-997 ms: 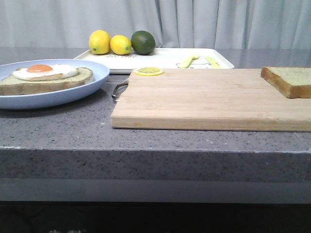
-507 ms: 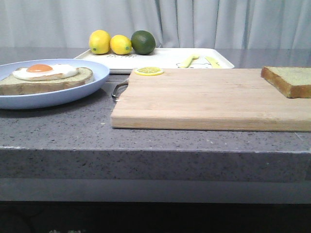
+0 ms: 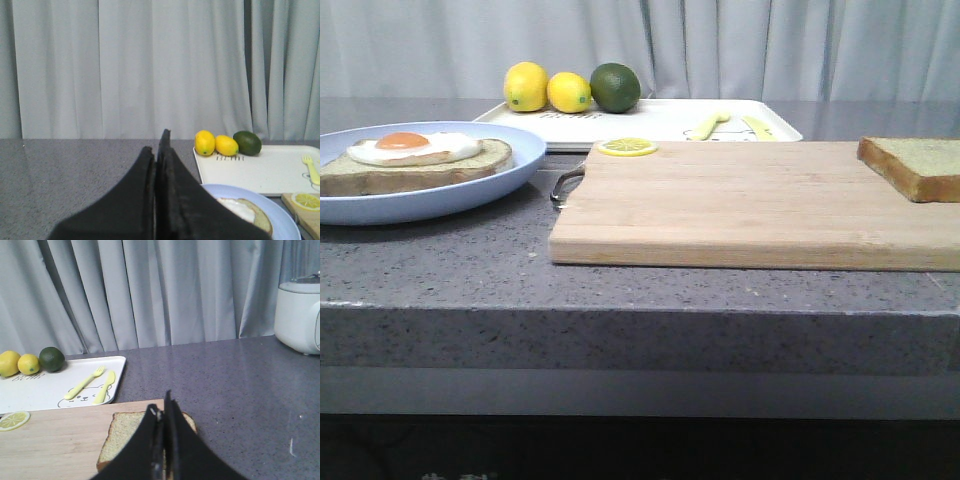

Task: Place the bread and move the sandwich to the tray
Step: 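Move the right gripper down over the bread slice on the cutting board, then close the right gripper on the edge of the bread slice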

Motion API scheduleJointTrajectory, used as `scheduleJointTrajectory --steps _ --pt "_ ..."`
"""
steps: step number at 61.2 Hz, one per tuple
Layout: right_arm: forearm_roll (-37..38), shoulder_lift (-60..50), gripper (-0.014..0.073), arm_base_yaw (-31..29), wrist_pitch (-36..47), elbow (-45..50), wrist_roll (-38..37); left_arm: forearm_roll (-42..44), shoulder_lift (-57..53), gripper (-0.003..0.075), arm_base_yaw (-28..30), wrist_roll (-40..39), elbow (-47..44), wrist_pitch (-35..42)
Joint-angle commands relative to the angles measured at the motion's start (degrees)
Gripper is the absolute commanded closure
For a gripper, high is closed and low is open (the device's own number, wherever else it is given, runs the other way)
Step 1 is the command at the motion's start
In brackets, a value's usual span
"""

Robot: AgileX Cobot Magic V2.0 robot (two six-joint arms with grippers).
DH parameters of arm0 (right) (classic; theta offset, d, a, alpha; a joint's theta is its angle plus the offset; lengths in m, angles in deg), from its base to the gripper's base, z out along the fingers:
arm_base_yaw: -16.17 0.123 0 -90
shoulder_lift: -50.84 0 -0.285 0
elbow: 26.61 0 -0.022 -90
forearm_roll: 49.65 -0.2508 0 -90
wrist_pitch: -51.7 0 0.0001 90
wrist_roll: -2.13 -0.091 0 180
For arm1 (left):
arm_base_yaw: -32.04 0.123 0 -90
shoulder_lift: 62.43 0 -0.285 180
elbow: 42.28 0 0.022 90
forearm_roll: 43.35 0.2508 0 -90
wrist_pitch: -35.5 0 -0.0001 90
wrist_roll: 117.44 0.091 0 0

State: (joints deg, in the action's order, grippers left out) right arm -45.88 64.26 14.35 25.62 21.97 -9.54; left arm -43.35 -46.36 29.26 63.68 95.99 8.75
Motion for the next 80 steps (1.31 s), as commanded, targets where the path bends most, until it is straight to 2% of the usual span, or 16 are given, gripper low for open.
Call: scheduleJointTrajectory --steps 1,11,26,40,45,48,51,55,58,61,70,80 --pt "0.26 6.00 0.0663 -0.19 0.59 -6.25 0.07 -0.63 5.37 0.0741 0.03 1.19 6.59 -2.31" --pt "0.26 15.96 0.0663 -0.19 -8.10 -13.33 0.07 -3.19 10.23 0.0741 0.03 1.19 10.85 -4.69" --pt "0.26 24.62 0.0663 -0.19 -8.36 -13.37 0.07 -3.57 13.14 0.0741 0.03 1.19 10.85 -4.61" --pt "1.15 28.15 0.0645 -0.19 -11.08 -13.37 0.14 -3.57 15.95 0.0736 0.03 1.19 10.85 -4.61" --pt "1.20 28.58 0.0542 -0.19 -11.08 -13.37 0.14 -3.57 16.90 0.0682 0.03 1.19 10.85 -4.61" --pt "1.20 28.64 0.0441 -0.19 -11.08 -13.37 0.14 -3.57 17.34 0.0612 0.03 1.19 10.85 -4.61" --pt "1.20 28.64 0.0301 -0.19 -11.01 -13.37 0.14 -3.57 17.62 0.0495 0.03 1.19 10.85 -4.61" --pt "1.26 28.64 0.0130 -0.19 -10.97 -13.37 0.14 -3.57 17.74 0.0380 0.03 1.19 10.85 -4.12" --pt "1.26 28.64 0.0050 -0.19 -10.97 -13.37 0.14 -3.57 17.74 0.0318 0.03 1.19 10.85 -3.80" --pt "1.20 28.64 -0.0015 -0.19 -10.97 -13.37 0.14 -3.57 17.74 0.0291 0.03 1.19 10.85 -3.69" --pt "1.08 28.64 -0.0024 -0.19 -10.97 -13.37 0.14 -4.09 17.74 0.0293 0.03 1.19 10.85 -3.69" --pt "0.49 30.63 0.0012 -0.17 -13.53 -16.23 0.14 -4.73 17.74 0.0293 -0.69 1.19 10.85 -3.69"
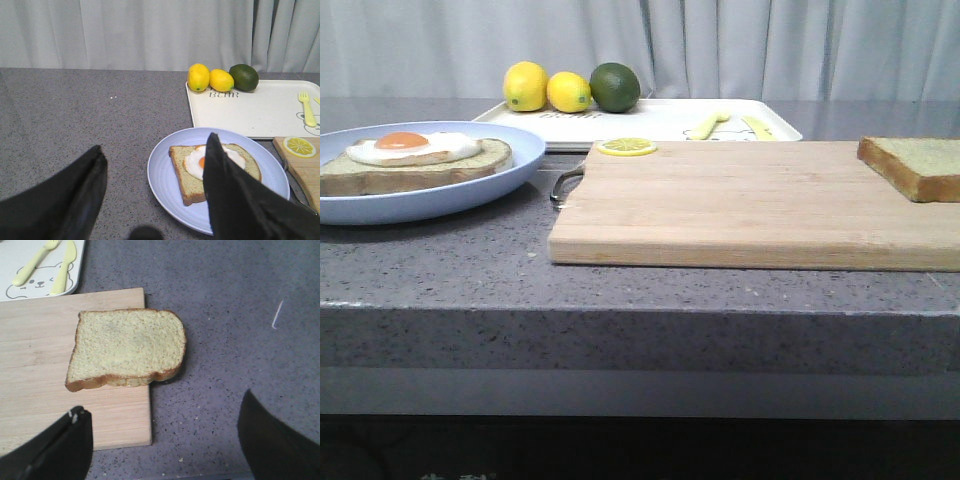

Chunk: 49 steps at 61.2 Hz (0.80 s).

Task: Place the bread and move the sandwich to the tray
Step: 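Close the right gripper on the edge of the bread slice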

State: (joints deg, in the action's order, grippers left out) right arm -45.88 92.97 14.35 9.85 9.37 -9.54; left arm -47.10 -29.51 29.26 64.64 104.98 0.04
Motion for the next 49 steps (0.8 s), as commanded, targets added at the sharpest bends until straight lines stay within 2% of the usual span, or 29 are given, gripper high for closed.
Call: scheduleJointTrajectory --steps 1,18,33,41,49 --pt "0.49 2.34 0.0017 -0.17 1.68 -4.11 0.14 -0.96 0.90 0.0293 -1.06 0.22 1.86 5.02" --pt "-0.60 15.17 0.0025 -0.17 -14.09 -14.84 3.12 -0.96 0.90 0.0293 -9.11 0.27 1.86 4.92" --pt "-1.87 26.80 0.0025 -0.87 -19.13 -21.14 5.23 -0.96 0.90 0.0293 -12.45 0.36 1.86 4.93" --pt "-3.77 30.72 0.0025 -5.99 -19.44 -22.74 5.99 -0.26 0.90 0.0293 -15.21 0.36 1.86 4.79" --pt "-13.46 33.10 0.0025 -15.14 -19.35 -22.74 13.33 0.61 0.90 0.0293 -18.67 0.36 1.86 4.59"
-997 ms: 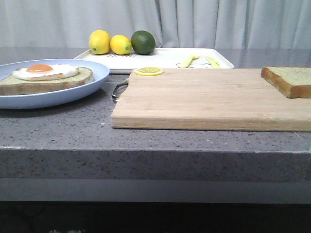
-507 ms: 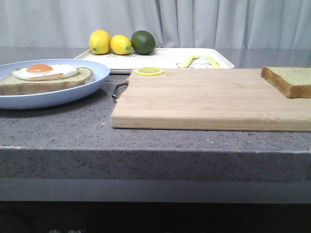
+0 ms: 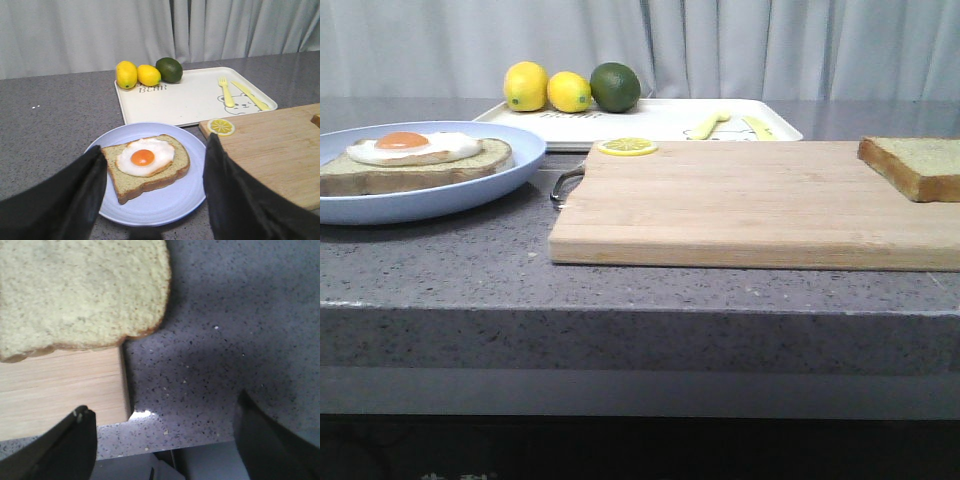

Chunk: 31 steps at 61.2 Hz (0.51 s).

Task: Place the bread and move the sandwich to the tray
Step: 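Close the right gripper on the edge of the bread slice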

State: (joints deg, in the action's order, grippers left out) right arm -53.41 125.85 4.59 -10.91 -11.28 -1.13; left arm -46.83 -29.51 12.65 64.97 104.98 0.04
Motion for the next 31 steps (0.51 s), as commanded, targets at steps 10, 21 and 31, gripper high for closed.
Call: scheduleJointTrajectory --steps 10,21,31 --pt "-24.16 3.33 0.0025 -19.08 0.26 -2.09 17.13 2.08 0.90 0.0293 -2.68 0.02 1.86 4.16" --pt "-40.53 8.21 0.0025 -27.30 -1.70 -2.09 28.45 2.59 0.90 0.0293 -2.68 0.02 1.86 4.16" --pt "-44.30 13.89 0.0025 -28.34 -4.40 -2.09 33.79 2.59 0.90 0.0293 -2.68 0.02 1.86 4.16"
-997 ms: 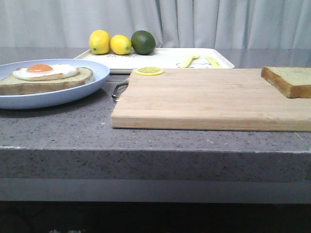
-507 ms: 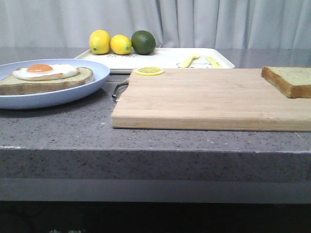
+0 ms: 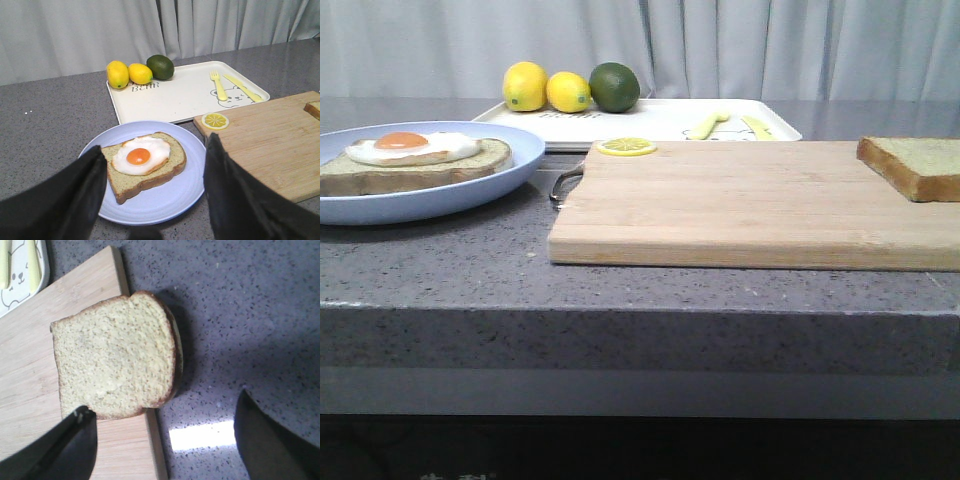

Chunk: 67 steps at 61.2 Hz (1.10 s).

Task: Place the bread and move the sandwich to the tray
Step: 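Close the right gripper on the edge of the bread slice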

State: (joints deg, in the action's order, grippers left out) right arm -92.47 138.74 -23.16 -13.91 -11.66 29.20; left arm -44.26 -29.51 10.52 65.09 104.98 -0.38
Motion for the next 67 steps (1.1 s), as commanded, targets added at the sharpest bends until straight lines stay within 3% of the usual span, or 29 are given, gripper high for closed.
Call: scheduleJointTrajectory --steps 1,17,34,61,67 --pt "-5.65 1.46 0.0025 -0.59 -1.58 -1.70 3.80 0.03 0.90 0.0293 -0.55 -0.09 1.86 4.58" --pt "-14.31 10.20 0.0025 -0.52 -8.43 -1.70 12.29 0.03 0.90 0.0293 -0.55 -0.09 1.86 4.58" --pt "-19.42 15.72 0.0025 -0.45 -10.87 -1.70 16.06 0.03 0.90 0.0293 -0.55 -0.09 1.86 4.58" --pt "-20.20 19.69 0.0026 4.16 -11.14 -1.70 17.34 0.40 0.90 0.0293 -0.55 -0.09 1.86 4.58" --pt "-20.20 19.69 0.0067 4.81 -11.20 -1.70 17.34 0.40 0.90 0.0293 -0.55 -0.09 1.86 4.58"
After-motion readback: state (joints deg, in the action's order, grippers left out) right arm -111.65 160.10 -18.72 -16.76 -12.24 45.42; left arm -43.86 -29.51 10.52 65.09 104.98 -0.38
